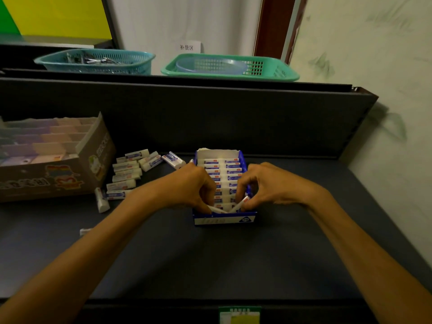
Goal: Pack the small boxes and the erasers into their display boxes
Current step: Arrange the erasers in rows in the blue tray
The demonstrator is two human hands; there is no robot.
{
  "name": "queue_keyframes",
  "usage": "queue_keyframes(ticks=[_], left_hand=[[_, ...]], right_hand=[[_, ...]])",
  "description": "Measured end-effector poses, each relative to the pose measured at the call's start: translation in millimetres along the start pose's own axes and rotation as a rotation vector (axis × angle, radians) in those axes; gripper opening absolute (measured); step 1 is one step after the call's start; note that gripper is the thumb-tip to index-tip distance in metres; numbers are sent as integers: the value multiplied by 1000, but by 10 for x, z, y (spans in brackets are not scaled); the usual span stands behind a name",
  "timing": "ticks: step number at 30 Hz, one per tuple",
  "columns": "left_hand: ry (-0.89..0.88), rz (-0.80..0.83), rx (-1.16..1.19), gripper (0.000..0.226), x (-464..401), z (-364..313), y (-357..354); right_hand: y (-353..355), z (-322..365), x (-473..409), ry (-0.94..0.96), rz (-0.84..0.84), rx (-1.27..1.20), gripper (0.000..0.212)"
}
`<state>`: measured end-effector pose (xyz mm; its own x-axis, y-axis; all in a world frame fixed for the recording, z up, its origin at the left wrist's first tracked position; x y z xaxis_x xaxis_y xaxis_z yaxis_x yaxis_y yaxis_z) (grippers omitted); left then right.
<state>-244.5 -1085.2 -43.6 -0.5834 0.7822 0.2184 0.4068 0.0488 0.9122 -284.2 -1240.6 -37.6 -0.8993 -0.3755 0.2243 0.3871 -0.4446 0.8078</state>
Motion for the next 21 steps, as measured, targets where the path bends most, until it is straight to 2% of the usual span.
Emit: queue_keyframes(ticks=[6,12,17,21], left_hand=[[8,41,2,9,11,27,20],[16,90,-17,22,33,60,7],[4,103,14,22,21,44,-1],[-10,88,0,22,8,45,-38]], right_hand=[[15,77,-33,23,28,96,17],[14,117,-20,6,79,151,13],[11,171,-15,9,107,271,20],[-5,150,-30,18,95,225,13]])
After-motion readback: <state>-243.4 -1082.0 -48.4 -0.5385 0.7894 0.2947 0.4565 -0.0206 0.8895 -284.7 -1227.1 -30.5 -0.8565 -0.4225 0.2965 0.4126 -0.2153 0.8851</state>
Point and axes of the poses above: each hand's wrist, its own x-axis away from the middle knuckle, its own y-axis out of the back of the hand, z = x × y, the point moved 5 cm from there along -x, towards the middle knuckle, and after that the axes turned 1 degree about z, right-handed, at the moved point
